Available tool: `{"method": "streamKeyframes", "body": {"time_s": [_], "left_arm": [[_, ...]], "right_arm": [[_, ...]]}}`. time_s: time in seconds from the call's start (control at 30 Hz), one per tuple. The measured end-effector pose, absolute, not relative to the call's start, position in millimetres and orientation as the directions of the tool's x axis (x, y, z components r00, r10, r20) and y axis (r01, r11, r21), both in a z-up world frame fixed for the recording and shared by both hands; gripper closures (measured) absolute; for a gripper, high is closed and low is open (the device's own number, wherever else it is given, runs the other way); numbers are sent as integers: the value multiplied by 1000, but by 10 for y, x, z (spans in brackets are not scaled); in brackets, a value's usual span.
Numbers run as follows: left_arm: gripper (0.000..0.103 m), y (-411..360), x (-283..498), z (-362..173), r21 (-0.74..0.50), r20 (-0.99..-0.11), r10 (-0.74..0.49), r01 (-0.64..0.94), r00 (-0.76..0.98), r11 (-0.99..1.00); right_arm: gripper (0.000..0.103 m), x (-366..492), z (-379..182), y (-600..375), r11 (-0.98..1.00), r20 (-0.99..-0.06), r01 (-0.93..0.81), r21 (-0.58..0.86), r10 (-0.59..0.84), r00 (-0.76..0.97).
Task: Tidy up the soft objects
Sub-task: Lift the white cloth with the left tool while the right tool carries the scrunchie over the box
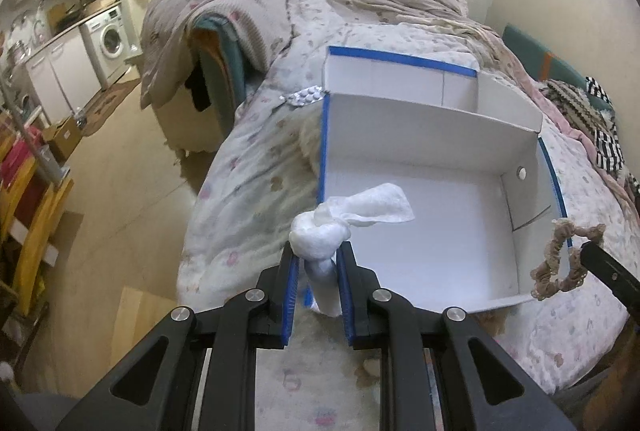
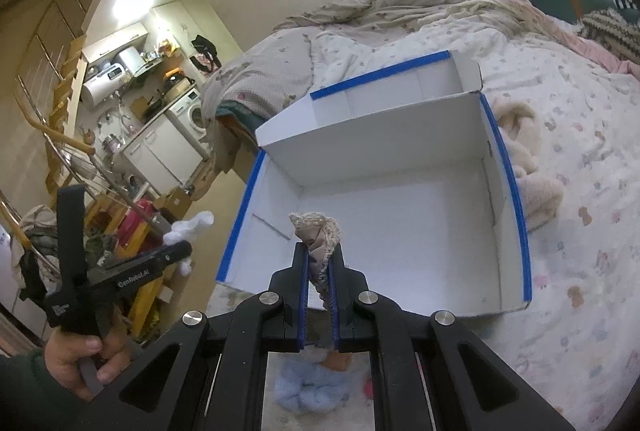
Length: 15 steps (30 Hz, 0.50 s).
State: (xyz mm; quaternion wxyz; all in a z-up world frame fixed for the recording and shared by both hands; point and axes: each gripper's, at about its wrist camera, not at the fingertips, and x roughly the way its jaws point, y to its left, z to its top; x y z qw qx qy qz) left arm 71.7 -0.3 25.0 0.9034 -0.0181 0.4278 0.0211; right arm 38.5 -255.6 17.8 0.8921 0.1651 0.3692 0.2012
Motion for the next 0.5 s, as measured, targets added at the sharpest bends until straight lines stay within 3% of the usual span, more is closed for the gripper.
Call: {"method": "streamKeyframes", "body": {"time_s": [0.5], "left_arm": [[86,-260,1250,74,12,-777,21,-18,629,1000]], "right_arm": [[93,789,46,-2644,899,-644,-182,398,415,643]]}}
